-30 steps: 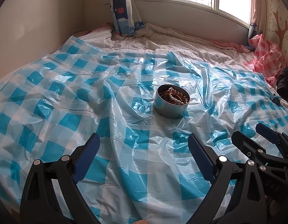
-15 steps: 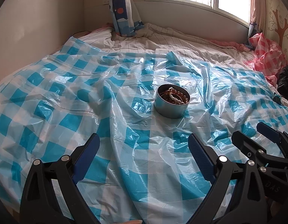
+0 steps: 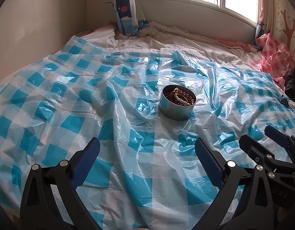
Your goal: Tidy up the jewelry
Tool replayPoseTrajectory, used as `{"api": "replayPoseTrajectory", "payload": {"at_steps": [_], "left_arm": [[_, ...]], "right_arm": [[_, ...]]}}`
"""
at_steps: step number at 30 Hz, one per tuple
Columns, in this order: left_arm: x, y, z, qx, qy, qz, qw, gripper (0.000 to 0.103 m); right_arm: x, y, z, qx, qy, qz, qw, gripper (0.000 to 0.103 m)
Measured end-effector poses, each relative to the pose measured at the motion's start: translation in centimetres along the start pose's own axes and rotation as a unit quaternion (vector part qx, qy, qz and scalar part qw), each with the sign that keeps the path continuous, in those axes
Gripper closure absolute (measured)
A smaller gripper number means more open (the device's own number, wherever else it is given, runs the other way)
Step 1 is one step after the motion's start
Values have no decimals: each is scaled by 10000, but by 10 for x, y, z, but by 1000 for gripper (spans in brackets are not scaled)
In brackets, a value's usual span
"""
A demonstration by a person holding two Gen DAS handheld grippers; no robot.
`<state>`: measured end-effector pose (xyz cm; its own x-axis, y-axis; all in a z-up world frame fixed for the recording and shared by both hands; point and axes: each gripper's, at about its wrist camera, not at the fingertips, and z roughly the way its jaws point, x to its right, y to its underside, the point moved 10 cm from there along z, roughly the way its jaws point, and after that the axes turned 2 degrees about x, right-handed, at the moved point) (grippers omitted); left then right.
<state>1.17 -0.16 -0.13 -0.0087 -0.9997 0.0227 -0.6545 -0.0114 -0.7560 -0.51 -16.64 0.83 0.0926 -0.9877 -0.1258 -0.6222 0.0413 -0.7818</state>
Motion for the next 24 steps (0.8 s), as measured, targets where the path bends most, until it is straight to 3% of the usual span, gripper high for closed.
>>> {"api": "replayPoseTrajectory", "payload": {"at_steps": [18,24], "left_arm": [[-6,3,7,-141,-24,-82,9999,8],[-12,-2,-2,64,-54,-190,9998,8]], "right_arm": [[0,0,0,-5,-2,-5,10000,17],[0,0,1,-3,14,11,10000,17]]}}
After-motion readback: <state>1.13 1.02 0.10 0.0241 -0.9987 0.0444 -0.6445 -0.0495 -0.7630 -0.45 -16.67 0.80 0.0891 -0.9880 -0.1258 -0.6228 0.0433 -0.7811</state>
